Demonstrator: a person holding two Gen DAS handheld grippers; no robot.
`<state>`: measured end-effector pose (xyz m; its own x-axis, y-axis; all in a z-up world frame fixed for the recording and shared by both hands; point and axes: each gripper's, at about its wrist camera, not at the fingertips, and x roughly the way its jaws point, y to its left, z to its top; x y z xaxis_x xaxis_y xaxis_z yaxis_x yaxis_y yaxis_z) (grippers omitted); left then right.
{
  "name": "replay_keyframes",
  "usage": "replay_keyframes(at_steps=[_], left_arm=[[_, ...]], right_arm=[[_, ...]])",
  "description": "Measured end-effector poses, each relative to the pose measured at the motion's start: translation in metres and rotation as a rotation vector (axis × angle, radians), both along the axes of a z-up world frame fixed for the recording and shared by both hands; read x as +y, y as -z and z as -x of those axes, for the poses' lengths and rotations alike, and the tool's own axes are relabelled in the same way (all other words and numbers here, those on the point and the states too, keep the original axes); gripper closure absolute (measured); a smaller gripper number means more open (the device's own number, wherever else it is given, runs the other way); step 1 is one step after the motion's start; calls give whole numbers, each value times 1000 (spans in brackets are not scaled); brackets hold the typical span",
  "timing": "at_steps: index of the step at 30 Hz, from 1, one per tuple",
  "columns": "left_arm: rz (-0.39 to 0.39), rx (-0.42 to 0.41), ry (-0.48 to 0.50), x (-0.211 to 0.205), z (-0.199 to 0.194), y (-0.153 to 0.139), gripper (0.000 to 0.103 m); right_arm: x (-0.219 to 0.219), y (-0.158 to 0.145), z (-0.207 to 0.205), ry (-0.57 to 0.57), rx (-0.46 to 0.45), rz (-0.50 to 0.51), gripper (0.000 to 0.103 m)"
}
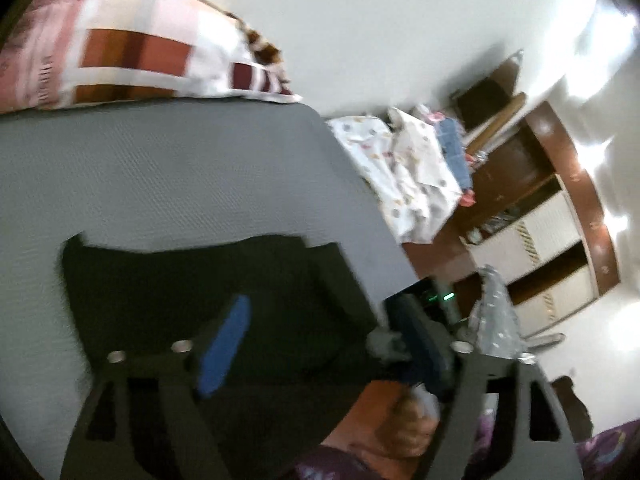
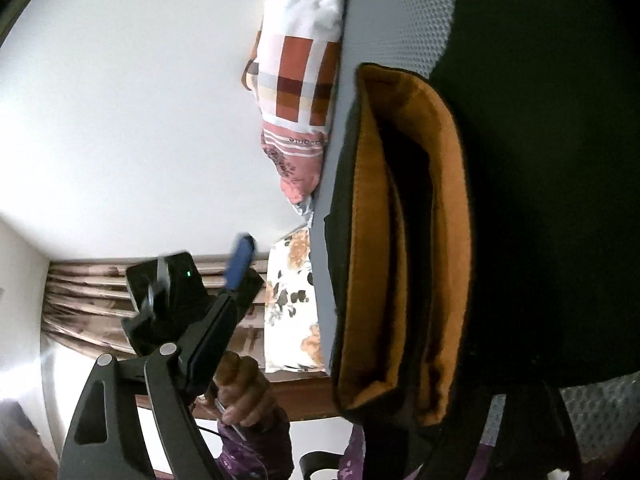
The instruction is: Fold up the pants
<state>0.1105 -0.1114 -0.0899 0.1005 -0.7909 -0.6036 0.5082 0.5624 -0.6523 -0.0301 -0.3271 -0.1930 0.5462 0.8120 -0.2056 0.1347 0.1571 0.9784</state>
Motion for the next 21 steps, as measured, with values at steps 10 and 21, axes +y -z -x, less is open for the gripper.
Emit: replay_keyframes(at_steps=[10,21], left_arm=[[-22,141,-186,76,12,57,24],[-128,100,-86,26,29,77,24]], right_arm=[[-3,-21,-11,-65,13,297,85],[-100,9,30,170,28,257,85]])
